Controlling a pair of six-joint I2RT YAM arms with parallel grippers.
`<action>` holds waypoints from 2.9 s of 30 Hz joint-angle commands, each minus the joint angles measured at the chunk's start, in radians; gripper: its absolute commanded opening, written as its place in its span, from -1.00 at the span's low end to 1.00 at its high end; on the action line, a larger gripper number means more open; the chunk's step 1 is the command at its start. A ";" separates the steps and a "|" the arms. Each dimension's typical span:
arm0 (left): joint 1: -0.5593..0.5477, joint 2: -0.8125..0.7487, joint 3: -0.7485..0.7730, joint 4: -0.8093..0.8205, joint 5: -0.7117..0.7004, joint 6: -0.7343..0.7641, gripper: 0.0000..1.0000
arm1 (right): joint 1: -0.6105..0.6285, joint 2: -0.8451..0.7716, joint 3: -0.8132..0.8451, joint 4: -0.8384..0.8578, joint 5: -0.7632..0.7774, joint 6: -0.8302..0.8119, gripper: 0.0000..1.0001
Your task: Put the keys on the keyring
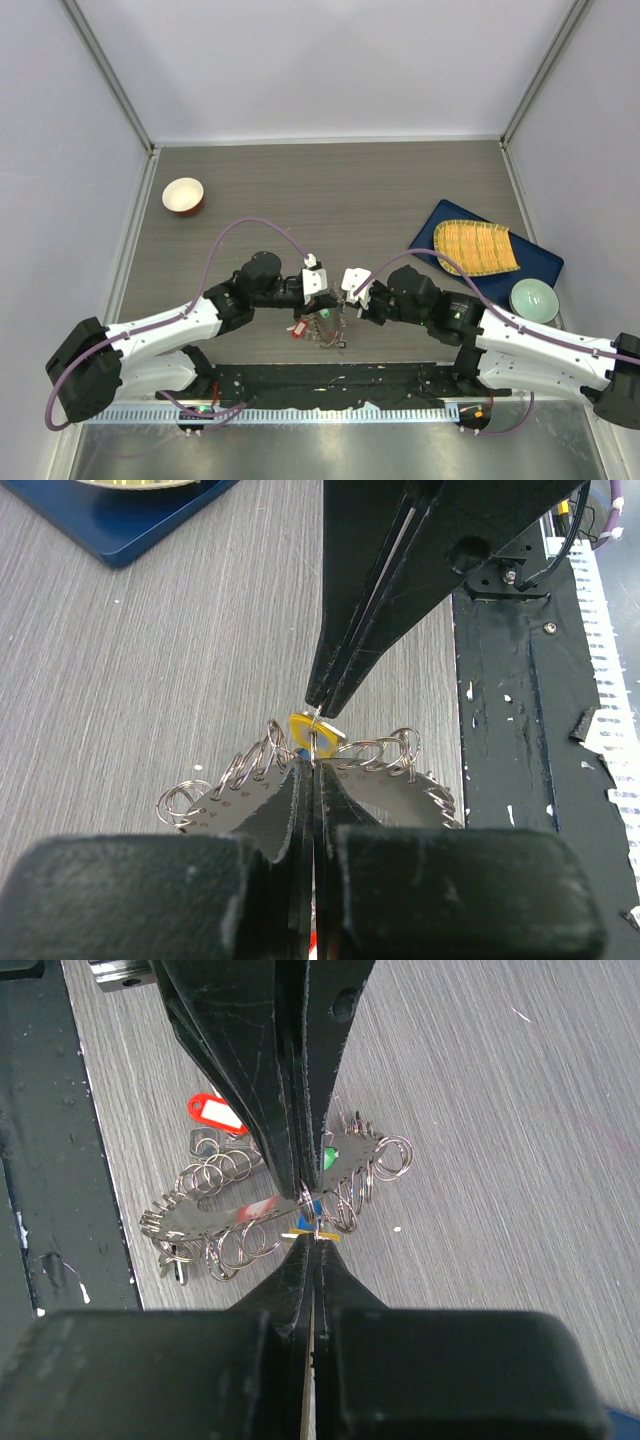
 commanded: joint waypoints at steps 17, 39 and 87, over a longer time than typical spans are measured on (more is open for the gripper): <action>0.005 -0.044 -0.072 0.135 0.016 0.196 -1.00 | 0.001 0.026 0.108 -0.101 0.011 0.006 -0.99; 0.005 -0.068 -0.103 0.164 0.016 0.233 -1.00 | -0.002 0.150 0.226 -0.187 -0.067 -0.081 -0.98; 0.005 -0.066 -0.104 0.179 0.033 0.204 -1.00 | -0.006 0.174 0.223 -0.137 -0.056 -0.083 -0.99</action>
